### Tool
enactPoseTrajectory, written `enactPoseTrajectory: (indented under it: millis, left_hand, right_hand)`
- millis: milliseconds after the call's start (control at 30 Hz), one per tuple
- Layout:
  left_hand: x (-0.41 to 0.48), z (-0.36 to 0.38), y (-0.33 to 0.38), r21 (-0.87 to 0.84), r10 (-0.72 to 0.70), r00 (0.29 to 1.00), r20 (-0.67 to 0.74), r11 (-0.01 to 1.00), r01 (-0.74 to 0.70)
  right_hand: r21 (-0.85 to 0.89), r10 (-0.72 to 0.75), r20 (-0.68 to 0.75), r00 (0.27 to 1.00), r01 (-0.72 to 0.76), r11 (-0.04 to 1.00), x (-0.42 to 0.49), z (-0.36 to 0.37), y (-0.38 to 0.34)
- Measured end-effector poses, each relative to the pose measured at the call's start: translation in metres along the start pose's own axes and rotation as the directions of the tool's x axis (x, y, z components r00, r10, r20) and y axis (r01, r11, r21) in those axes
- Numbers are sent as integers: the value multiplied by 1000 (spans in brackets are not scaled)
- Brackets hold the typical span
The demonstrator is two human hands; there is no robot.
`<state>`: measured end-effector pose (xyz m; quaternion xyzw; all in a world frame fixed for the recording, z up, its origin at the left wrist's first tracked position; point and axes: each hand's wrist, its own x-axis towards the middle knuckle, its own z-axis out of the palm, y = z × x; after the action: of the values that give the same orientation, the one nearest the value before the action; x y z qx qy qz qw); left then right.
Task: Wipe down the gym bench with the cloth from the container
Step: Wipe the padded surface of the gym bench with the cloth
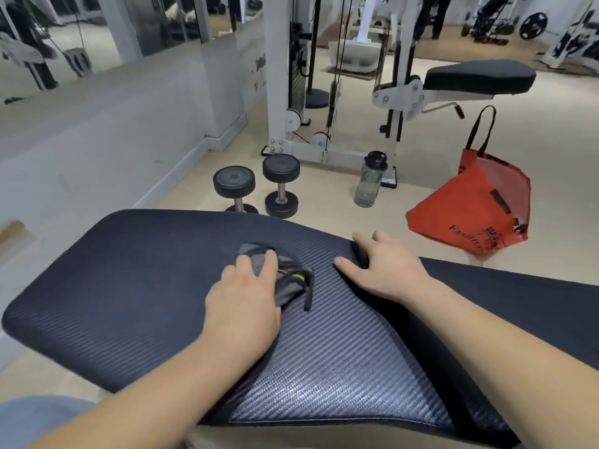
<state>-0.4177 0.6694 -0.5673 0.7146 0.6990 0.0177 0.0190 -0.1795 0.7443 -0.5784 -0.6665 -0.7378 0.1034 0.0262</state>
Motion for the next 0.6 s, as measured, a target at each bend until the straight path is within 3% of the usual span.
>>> enactPoseTrajectory:
  millis: [67, 100, 167, 233, 300, 367, 433, 500, 567, 600]
  left_hand:
    - [-31, -2, 26, -30, 237, 971, 23, 971, -236]
    - [-42, -2, 34, -42, 388, 921, 38, 921, -386]
    - [-37, 2, 35, -39, 518, 855, 38, 855, -517]
    - [-17, 5, 10, -13, 408, 913, 15, 913, -408]
    - [2, 5, -31, -9, 158, 987, 20, 987, -157]
    - [2, 2, -61, 24, -53, 999, -10, 998, 53]
    - [-21, -2, -60, 44, -82, 997, -10, 996, 82]
    - [-56, 1, -47, 18, 164, 987, -2, 986, -164]
    - [-74, 8, -50, -52, 427, 904, -21, 903, -427]
    - [-72, 11, -60, -50, 472, 881, -33, 879, -474]
  right_hand:
    - [8, 13, -15, 1000, -13, 1000, 3, -3, -3]
    - [26, 30, -16, 999, -29, 999, 5, -4, -4]
    - [59, 62, -4, 998, -62, 996, 6, -5, -6]
    - [51, 36, -24, 999, -35, 998, 4, -3, -10]
    - [52, -24, -85, 996, 28, 998, -2, 0, -20]
    - [69, -73, -123, 990, 82, 994, -7, 2, -34]
    - [65, -129, -126, 984, 138, 988, -11, 4, -48]
    - [66, -183, -138, 973, 194, 979, -13, 8, -60]
    - [61, -216, -146, 965, 226, 972, -16, 11, -67]
    - [61, -229, -145, 963, 240, 969, -19, 12, -70]
